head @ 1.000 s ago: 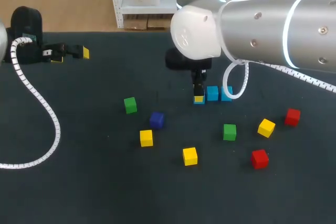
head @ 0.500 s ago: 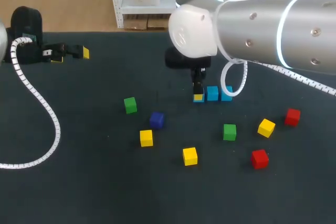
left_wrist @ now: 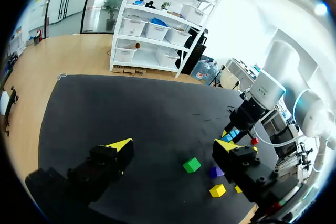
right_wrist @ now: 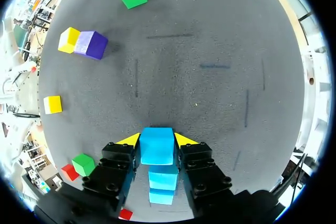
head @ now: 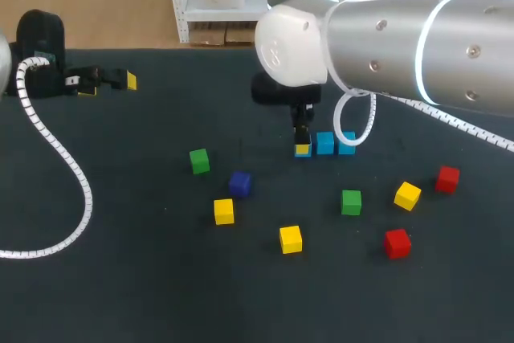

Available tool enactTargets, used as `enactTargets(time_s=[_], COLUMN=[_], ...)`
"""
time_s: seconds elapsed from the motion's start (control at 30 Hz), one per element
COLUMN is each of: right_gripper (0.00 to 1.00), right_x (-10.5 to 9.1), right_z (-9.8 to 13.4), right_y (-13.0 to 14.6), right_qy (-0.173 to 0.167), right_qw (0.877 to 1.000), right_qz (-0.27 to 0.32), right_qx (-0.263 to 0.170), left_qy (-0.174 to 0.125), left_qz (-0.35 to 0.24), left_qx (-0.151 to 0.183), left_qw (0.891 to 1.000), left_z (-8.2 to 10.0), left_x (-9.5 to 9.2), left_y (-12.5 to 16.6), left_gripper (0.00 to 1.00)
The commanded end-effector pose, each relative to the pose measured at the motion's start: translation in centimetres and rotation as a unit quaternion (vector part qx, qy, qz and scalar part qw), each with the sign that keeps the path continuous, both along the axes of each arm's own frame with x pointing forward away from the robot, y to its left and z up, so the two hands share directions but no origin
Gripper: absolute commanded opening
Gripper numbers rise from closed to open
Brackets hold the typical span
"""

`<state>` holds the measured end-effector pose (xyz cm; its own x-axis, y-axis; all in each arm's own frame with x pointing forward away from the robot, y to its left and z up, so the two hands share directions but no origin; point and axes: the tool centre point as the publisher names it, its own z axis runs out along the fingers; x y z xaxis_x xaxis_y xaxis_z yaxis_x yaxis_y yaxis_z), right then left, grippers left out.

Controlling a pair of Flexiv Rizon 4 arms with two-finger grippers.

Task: Place the blue cubes, place green cubes on the blue cubes, place the yellow cubes on the green cubes, then place the red cubes on the yellow cubes, and place purple cube on the red cubes.

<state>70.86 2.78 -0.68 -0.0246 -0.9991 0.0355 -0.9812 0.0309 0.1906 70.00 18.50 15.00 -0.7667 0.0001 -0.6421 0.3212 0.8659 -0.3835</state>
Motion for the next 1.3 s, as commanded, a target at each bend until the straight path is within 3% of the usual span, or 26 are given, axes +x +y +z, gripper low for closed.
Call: enactTargets(time_s=[0.03, 0.1, 0.17, 0.2, 0.23, 0.67, 0.7, 0.73, 0.77, 0.8, 1.07, 1.3], right_gripper=[0.00, 0.12, 0.39, 0.66, 1.00, 1.00, 0.93, 0.78, 0.57, 0.47, 0.33, 0.28], right_x=[0.25, 0.27, 0.28, 0.29, 0.30, 0.51, 0.52, 0.53, 0.54, 0.55, 0.72, 0.86], right_z=[0.03, 0.03, 0.04, 0.05, 0.06, -0.04, -0.05, -0.06, -0.07, -0.06, -0.11, -0.10], right_y=[0.01, 0.01, 0.01, 0.01, 0.01, 0.11, 0.13, 0.15, 0.19, 0.22, 0.31, 0.29], right_qy=[0.003, 0.004, 0.003, 0.003, 0.003, 0.003, 0.004, 0.004, 0.003, 0.003, 0.001, -0.001], right_qw=[1.000, 1.000, 1.000, 1.000, 1.000, 1.000, 1.000, 1.000, 1.000, 1.000, 1.000, 1.000], right_qz=[0.000, 0.000, 0.000, -0.001, -0.001, 0.000, 0.000, 0.000, 0.001, 0.001, 0.002, 0.003], right_qx=[0.000, 0.000, 0.001, 0.001, 0.001, 0.000, -0.001, -0.002, -0.003, -0.003, -0.006, -0.007], left_qy=[0.000, 0.000, 0.000, 0.000, 0.000, 0.000, 0.000, 0.000, 0.000, 0.000, 0.000, 0.000], left_qz=[0.000, 0.000, 0.000, 0.000, 0.000, 0.000, 0.000, 0.000, 0.000, 0.000, 0.000, 0.000], left_qx=[0.000, 0.000, 0.000, 0.000, 0.000, 0.000, 0.000, 0.000, 0.000, 0.000, 0.000, 0.000], left_qw=[1.000, 1.000, 1.000, 1.000, 1.000, 1.000, 1.000, 1.000, 1.000, 1.000, 1.000, 1.000], left_z=[0.00, 0.00, 0.00, 0.00, 0.00, 0.00, 0.00, 0.00, 0.00, 0.00, 0.00, 0.00], left_x=[0.00, 0.00, 0.00, 0.00, 0.00, 0.00, 0.00, 0.00, 0.00, 0.00, 0.00, 0.00], left_y=[0.00, 0.00, 0.00, 0.00, 0.00, 0.00, 0.00, 0.00, 0.00, 0.00, 0.00, 0.00], left_gripper=[1.00, 1.00, 1.00, 1.00, 1.00, 1.00, 1.00, 1.00, 1.00, 1.00, 1.00, 1.00])
